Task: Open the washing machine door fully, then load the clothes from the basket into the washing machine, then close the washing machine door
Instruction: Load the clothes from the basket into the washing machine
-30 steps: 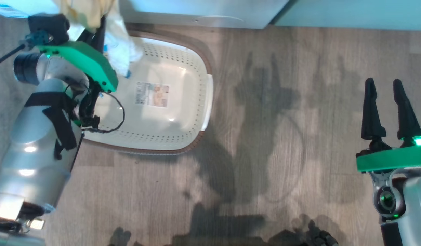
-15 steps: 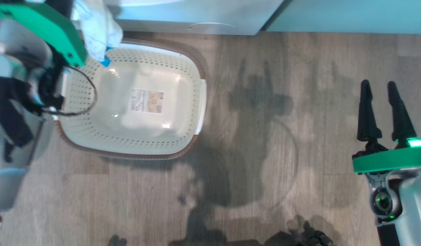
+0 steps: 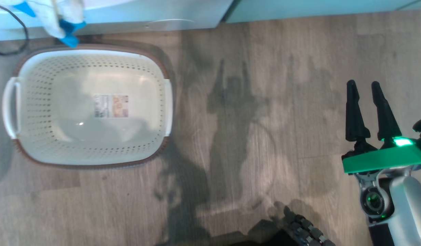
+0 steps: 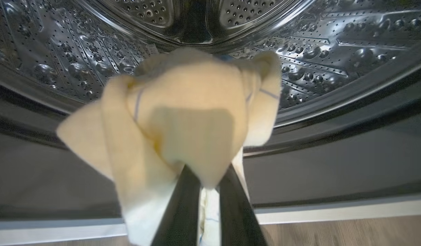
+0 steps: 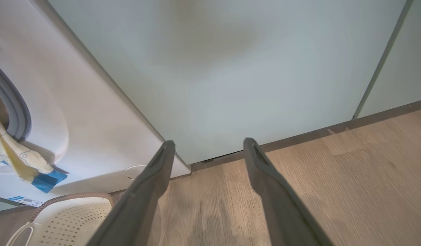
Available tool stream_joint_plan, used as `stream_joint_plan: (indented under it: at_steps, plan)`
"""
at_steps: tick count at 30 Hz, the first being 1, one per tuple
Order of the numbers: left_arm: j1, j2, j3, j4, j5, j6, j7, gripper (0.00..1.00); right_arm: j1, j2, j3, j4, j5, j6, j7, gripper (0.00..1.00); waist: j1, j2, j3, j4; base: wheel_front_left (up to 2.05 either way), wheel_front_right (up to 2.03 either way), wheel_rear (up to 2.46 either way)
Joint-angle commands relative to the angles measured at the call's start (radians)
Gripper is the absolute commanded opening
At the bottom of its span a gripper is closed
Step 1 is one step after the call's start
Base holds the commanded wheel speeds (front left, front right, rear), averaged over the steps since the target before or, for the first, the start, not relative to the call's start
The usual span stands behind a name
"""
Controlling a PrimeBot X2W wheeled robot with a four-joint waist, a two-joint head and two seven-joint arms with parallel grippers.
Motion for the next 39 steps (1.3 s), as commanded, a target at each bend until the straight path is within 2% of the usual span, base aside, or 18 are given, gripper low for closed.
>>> stream_joint_plan:
  at_steps: [1,10,15,22,26,32,35,39]
  plan:
    - [-0.048,0.062,0.038,-0.024,0.010,0.004,0.003,0.00,0.004,-0.004,0.020,-0.023,0.009,-0.003,-0.007,1.00,0.0000,0.0000,0.012,-0.016,0.00,0.00,0.00]
    - [-0.228,0.090,0.014,0.103,0.073,-0.011,-0.042,0.00,-0.002,-0.004,0.047,-0.028,0.027,-0.003,-0.007,1.00,0.0000,0.0000,0.051,-0.077,0.00,0.00,0.00]
    - [-0.327,0.127,-0.005,0.164,0.127,-0.023,-0.079,0.00,-0.013,-0.004,0.076,-0.030,0.056,-0.003,-0.007,1.00,0.0000,0.0000,0.083,-0.128,0.00,0.00,0.00]
    - [-0.458,0.138,-0.018,0.222,0.186,-0.011,-0.171,0.00,-0.021,-0.004,0.107,-0.029,0.098,-0.003,-0.007,1.00,0.0000,0.0000,0.122,-0.178,0.00,0.00,0.00]
    - [-0.546,0.131,-0.037,0.269,0.227,-0.007,-0.251,0.00,-0.031,-0.004,0.124,-0.029,0.114,-0.003,-0.007,1.00,0.0000,0.0000,0.147,-0.200,0.00,0.00,0.00]
    - [-0.661,0.119,-0.063,0.339,0.290,0.000,-0.425,0.00,-0.045,-0.004,0.138,-0.030,0.135,-0.003,-0.007,1.00,0.0000,0.0000,0.176,-0.217,0.00,0.00,0.00]
    - [-0.707,0.113,-0.074,0.374,0.312,-0.004,-0.521,0.00,-0.050,-0.004,0.144,-0.031,0.142,-0.003,-0.007,1.00,0.0000,0.0000,0.187,-0.219,0.00,0.00,0.00]
    - [-0.745,0.110,-0.111,0.427,0.350,-0.018,-0.589,0.00,-0.055,-0.004,0.149,-0.032,0.147,-0.003,-0.007,1.00,0.0000,0.0000,0.195,-0.214,0.00,0.00,0.00]
